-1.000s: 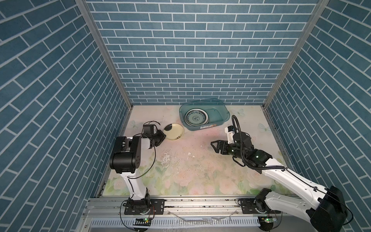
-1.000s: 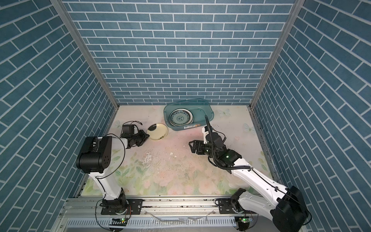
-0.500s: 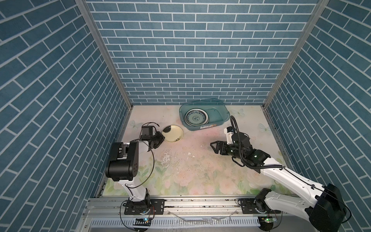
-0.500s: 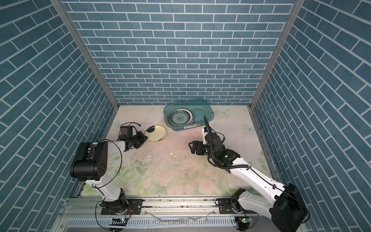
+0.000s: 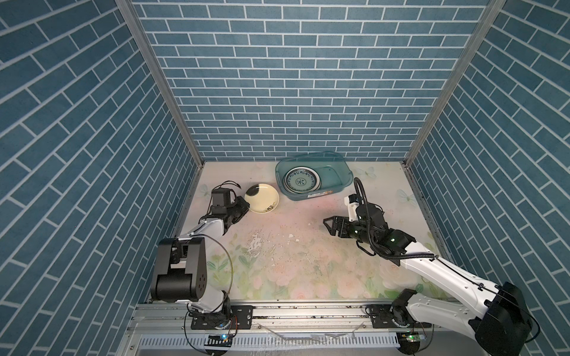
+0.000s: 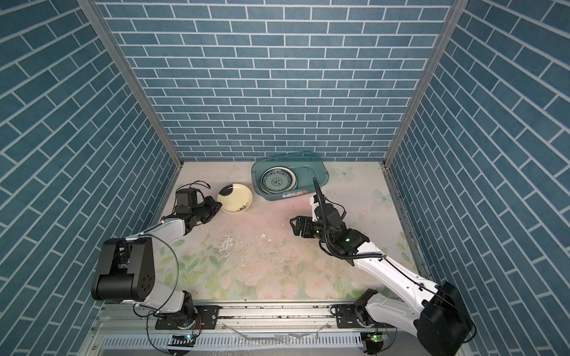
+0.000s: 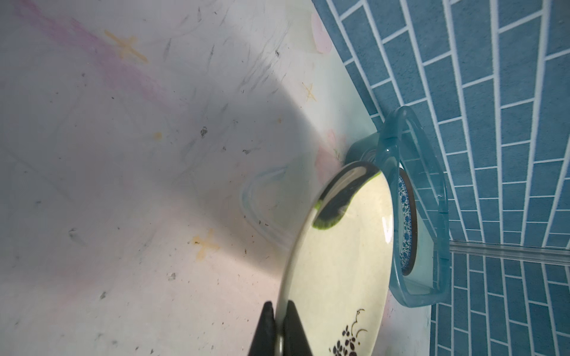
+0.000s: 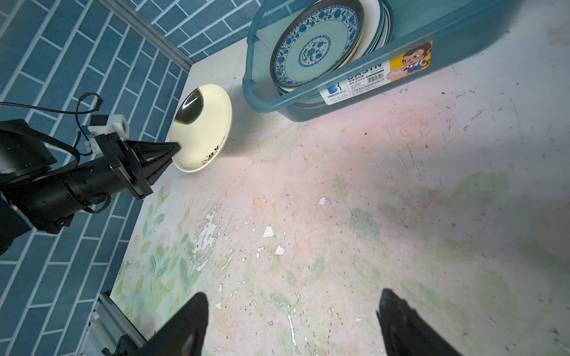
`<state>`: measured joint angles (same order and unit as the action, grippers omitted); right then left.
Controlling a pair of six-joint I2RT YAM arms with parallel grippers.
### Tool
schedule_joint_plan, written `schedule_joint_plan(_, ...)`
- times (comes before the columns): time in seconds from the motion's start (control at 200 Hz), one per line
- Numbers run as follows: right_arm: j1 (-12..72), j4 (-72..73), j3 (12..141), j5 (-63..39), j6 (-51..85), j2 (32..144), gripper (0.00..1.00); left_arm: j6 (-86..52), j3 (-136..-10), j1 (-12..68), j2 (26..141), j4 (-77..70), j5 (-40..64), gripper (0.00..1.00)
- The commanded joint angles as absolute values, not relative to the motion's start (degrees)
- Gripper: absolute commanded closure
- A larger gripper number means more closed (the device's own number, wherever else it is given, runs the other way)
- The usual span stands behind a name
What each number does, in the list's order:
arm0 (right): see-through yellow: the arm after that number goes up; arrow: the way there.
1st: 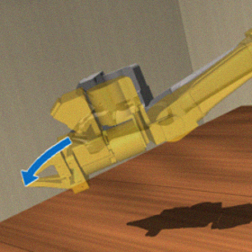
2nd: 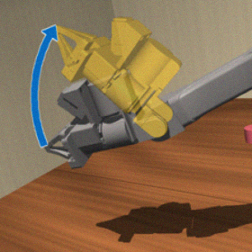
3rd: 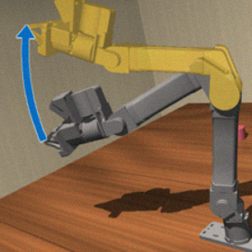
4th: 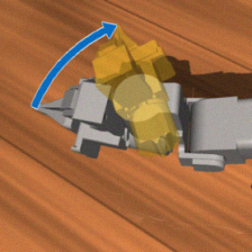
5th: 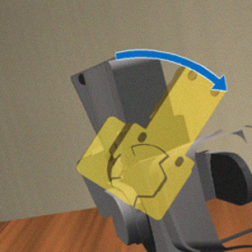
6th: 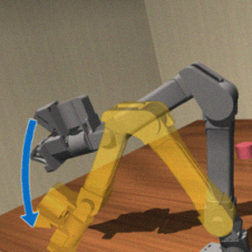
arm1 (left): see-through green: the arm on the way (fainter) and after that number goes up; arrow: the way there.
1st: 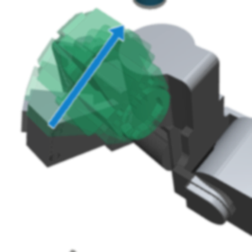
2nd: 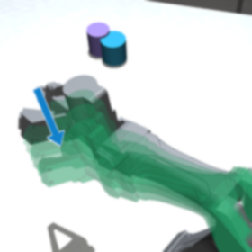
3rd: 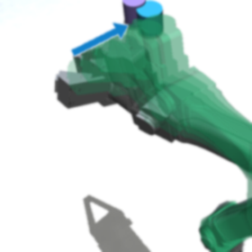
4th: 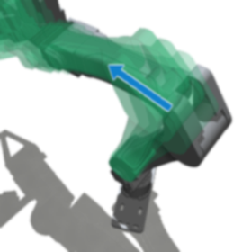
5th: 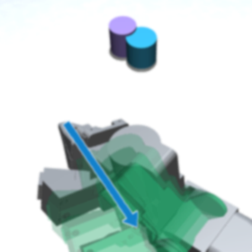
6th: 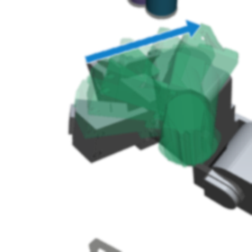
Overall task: Place the plates into the plastic bin on the countertop
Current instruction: Pick up the plate from the top-left of the table.
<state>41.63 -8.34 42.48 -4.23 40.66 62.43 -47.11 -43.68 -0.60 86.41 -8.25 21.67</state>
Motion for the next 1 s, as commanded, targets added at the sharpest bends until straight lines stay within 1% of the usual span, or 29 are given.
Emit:
schedule_joint_plan(0.0,41.65,-7.56,43.86,-2.91,41.28,61.44,0.13,-46.12,-44.64,0.27,84.30,-7.19,21.38,1.00)
schedule_joint_plan(0.255,41.66,-6.56,43.47,-2.47,40.96,61.36,0.13,-44.93,-47.30,3.79,82.04,-4.99,21.22,1.00)
schedule_joint_plan(0.65,41.57,-4.88,40.63,2.43,39.95,57.99,0.13,-40.28,-54.94,11.06,79.08,2.11,15.80,1.00)
schedule_joint_plan(0.8,41.57,-5.03,39.57,4.08,39.74,56.56,0.13,-40.21,-57.76,12.53,81.78,1.34,15.29,1.00)
schedule_joint_plan(0.995,41.48,-6.60,38.50,7.11,39.55,54.98,0.13,-39.22,-65.22,15.13,90.00,1.34,14.76,1.00)
